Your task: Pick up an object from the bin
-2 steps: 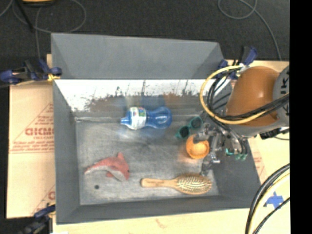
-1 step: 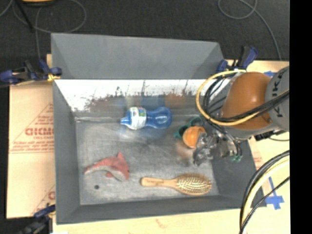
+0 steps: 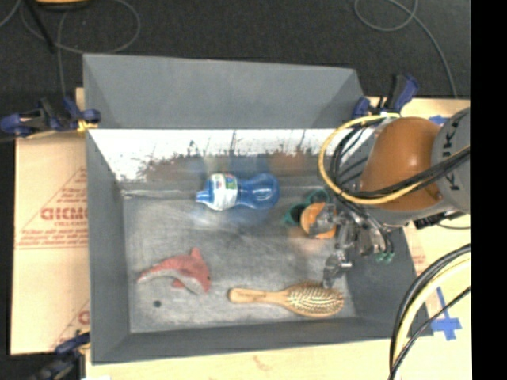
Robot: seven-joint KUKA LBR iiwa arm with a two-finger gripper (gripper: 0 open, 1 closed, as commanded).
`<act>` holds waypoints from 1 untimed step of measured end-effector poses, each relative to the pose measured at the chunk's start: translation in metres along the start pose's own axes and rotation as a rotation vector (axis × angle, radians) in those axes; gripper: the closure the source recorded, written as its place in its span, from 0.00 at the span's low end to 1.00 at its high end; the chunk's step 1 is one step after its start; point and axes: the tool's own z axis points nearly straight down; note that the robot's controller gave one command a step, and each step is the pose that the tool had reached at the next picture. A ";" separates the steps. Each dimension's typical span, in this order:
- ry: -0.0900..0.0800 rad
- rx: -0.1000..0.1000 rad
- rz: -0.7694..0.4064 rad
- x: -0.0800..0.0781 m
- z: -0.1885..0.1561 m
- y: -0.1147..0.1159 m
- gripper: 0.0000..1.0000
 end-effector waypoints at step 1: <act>0.000 0.001 0.000 0.000 0.000 0.000 0.00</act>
Offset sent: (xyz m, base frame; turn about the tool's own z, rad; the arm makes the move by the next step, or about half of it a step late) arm -0.0585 -0.0077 -0.0338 -0.0094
